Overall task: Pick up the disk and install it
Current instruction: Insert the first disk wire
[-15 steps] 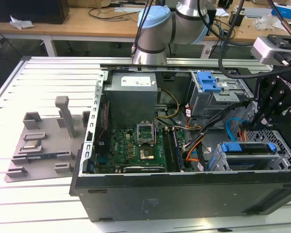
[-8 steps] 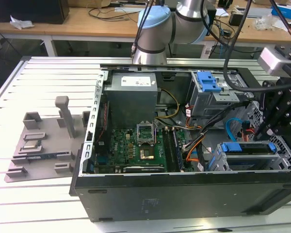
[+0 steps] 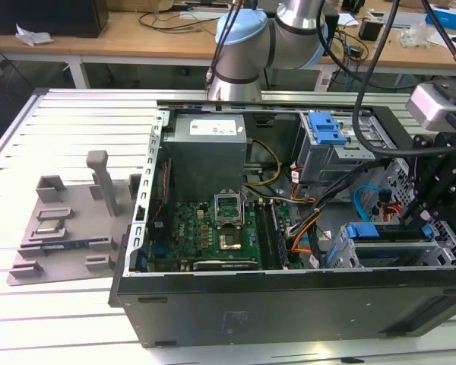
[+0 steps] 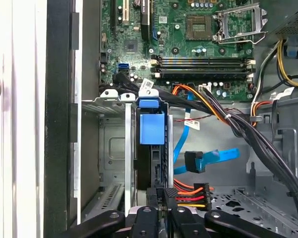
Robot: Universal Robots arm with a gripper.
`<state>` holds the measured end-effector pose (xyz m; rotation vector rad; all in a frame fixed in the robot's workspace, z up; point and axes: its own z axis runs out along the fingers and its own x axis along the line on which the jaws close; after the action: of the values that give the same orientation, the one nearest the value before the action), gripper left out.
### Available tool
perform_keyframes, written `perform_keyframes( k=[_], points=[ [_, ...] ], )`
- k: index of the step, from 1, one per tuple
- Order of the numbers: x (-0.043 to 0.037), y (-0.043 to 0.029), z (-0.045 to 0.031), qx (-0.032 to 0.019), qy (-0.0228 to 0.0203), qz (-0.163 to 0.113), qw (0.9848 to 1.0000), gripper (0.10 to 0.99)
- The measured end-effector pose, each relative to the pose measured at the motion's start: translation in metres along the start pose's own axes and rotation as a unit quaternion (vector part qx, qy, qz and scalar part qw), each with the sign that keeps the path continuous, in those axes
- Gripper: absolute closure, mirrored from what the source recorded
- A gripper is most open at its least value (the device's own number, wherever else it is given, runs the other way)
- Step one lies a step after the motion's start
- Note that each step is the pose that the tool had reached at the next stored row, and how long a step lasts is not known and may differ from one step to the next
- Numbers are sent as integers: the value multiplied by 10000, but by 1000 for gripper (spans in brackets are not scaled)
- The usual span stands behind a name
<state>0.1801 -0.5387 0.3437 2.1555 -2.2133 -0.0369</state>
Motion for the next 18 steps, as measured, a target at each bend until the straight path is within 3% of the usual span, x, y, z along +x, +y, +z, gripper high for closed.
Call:
perform_keyframes(
  k=[15,18],
  points=[
    [-1,10,50,0,2,18,10000,918],
    [-3,-28,62,0,-2,20,10000,918]
  ],
)
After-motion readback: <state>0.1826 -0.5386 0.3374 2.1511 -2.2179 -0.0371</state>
